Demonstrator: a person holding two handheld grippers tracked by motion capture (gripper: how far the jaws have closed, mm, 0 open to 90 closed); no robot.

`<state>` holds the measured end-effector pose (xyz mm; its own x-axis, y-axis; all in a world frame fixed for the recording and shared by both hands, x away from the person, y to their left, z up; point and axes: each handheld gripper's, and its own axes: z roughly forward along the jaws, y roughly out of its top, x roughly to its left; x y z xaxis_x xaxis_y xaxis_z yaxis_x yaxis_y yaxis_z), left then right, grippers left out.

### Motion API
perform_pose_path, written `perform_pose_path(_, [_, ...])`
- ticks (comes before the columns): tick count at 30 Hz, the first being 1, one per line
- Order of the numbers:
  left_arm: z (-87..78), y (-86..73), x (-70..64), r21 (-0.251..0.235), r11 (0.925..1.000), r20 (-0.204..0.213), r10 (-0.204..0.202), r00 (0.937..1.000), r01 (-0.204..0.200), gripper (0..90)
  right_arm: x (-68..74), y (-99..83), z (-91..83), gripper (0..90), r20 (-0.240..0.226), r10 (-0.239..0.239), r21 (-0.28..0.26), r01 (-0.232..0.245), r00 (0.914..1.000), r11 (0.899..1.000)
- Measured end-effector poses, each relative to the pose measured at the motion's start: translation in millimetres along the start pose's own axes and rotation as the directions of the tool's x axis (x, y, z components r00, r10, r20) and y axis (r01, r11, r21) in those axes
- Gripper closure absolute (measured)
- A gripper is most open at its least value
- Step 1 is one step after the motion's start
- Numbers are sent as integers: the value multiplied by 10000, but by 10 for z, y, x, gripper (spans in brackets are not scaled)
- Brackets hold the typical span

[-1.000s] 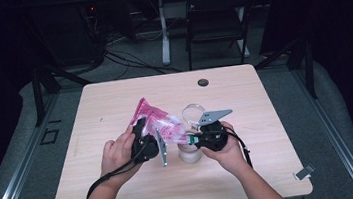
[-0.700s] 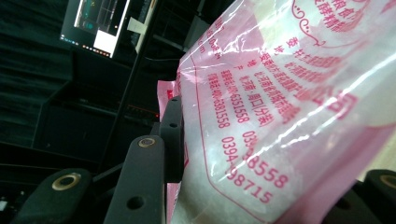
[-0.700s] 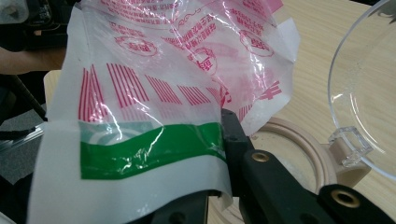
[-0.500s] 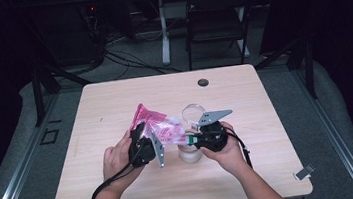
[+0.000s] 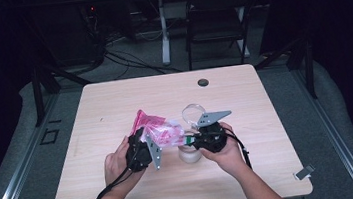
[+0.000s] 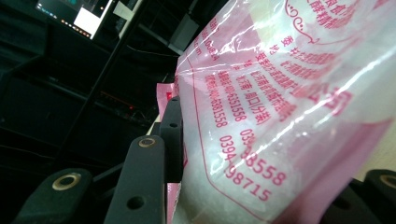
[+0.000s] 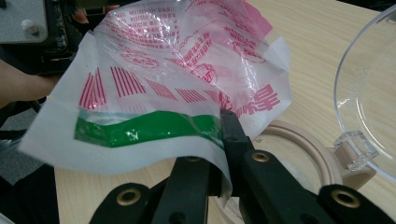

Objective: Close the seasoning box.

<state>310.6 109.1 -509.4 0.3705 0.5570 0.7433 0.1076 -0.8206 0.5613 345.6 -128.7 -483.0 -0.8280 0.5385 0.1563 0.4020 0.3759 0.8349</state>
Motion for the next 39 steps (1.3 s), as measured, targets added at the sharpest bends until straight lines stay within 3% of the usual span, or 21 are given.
perform_pose_path(3, [10, -31, -28, -83, 9997, 97, -243, 9997, 244, 661, 11, 6, -5, 900, 22, -21, -54, 21, 10000, 10000])
perform_pose_path(16, [51, -122, -119, 18, 9980, 682, -633, 9957, 633, 675, 46, 13, 3, 900, 118, -193, -28, 193, 9997, 9998])
perform_pose_path(27, [85, -181, -126, 174, 9925, 1275, -1220, 9843, 1208, 683, 72, 14, 25, 900, 132, -305, 38, 304, 9994, 9995])
perform_pose_path(39, [118, -197, -139, 340, 9887, 1587, -1495, 9759, 1459, 694, 82, 16, 30, 900, 229, -391, 94, 389, 9990, 9992])
